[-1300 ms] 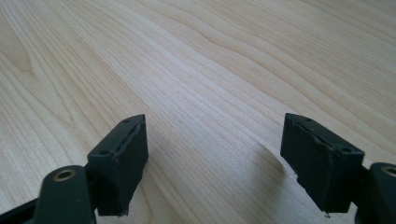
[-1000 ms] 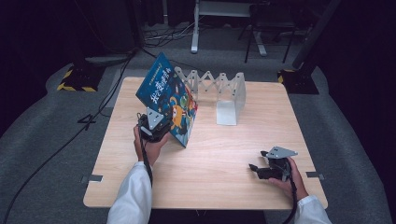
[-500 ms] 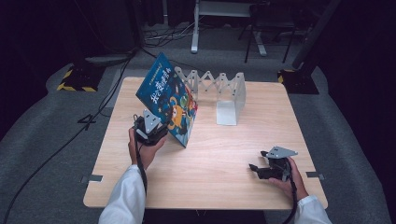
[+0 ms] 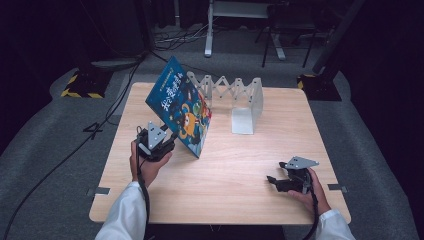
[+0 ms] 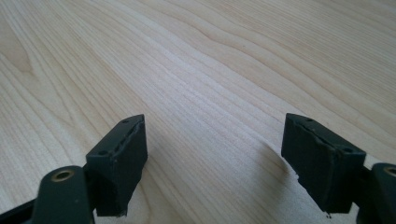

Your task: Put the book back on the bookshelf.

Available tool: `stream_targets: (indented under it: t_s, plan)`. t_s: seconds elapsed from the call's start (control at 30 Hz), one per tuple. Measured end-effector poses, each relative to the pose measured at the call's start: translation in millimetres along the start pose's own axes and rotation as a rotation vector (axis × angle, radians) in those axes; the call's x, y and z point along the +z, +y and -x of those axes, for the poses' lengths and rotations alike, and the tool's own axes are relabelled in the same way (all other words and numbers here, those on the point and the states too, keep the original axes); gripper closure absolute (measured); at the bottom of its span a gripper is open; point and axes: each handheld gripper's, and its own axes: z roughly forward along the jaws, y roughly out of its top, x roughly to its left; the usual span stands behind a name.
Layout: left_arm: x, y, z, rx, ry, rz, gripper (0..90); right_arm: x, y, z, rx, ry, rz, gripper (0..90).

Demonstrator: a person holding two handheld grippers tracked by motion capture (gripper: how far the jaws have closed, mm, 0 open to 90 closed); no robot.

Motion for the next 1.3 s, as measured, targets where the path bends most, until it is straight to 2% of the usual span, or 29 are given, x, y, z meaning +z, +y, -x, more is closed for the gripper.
stream_targets:
  t_s: [0.2,0.37,0.57,0.67,0.87,1.03,1.13,1.23,1.3]
  plan:
    - [-7.3,-1.1,-0.7,0.023,-0.011,-0.005,59.7,-0.9,1.0,-0.3,-0.012,0.003,-0.011,23.1]
    - [-12.1,-1.7,-1.6,0.035,-0.016,-0.005,59.9,-4.1,3.3,-1.6,-0.025,-0.015,-0.029,23.2]
    - [-18.7,-0.9,1.4,0.065,-0.034,-0.004,59.9,-9.8,7.3,-2.9,-0.035,-0.026,-0.021,23.2]
    - [-22.1,-1.1,2.3,0.079,-0.045,-0.008,59.7,-14.0,10.3,-5.8,-0.056,-0.037,-0.025,23.1]
    - [-28.6,-5.1,2.4,0.104,-0.054,-0.03,58.3,-18.5,13.6,-9.8,-0.079,-0.049,-0.026,22.9]
    - [-35.2,-11.2,5.7,0.134,-0.057,-0.06,53.7,-25.4,14.7,-11.8,-0.097,-0.063,-0.021,22.4]
    - [-37.9,-15.4,6.5,0.149,-0.062,-0.08,50.5,-30.9,12.2,-12.2,-0.098,-0.072,-0.02,22.3]
    - [-40.0,-20.9,6.9,0.141,-0.081,-0.098,48.3,-36.8,8.4,-10.8,-0.092,-0.083,-0.017,22.2]
    - [-41.4,-25.0,6.8,0.151,-0.088,-0.114,47.1,-40.2,6.2,-9.6,-0.087,-0.097,-0.016,22.1]
